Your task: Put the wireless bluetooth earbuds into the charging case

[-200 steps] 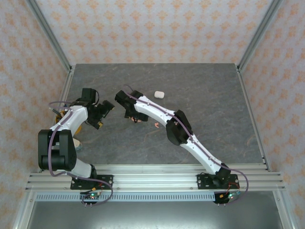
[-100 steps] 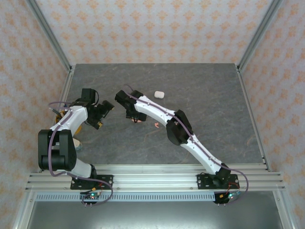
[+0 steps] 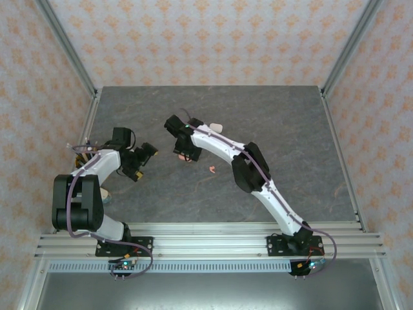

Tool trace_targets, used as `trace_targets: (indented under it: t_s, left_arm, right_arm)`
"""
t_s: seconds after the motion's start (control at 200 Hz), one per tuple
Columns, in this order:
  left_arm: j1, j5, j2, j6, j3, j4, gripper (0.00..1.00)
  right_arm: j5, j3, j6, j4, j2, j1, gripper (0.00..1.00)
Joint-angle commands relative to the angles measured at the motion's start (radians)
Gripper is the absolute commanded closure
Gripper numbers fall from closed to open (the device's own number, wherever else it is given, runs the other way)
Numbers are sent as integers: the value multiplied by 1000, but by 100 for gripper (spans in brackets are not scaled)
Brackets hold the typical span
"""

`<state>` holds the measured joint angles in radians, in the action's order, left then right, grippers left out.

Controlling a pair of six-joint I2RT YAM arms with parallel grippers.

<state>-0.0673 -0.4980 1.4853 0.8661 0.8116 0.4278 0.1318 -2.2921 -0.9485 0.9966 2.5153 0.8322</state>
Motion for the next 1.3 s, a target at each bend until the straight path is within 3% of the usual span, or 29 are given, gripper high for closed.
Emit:
trace_targets:
  t_s: [0.0,0.355,0.676,0.916,1.296]
  left_arm:
    - [30,-40,-36,1,-38,-101,0]
    - [172,-21,-71,14,-168,-441,2]
    - [227,-7,3,18,-225,-717,16]
    - [251,-7,65,6,-223,-828,27]
    - [279,-13,175,1,-195,-941,38]
  right_arm:
    - [22,13,-37,-44,-73,-21,58]
    - [106,45,-80,-122,-84,-60,58]
    - [168,72,-107,-168,-96,-78,58]
    - [200,83,-119,-185,-103,-85,58]
    - [255,102,-140,-220,-110,-96,59]
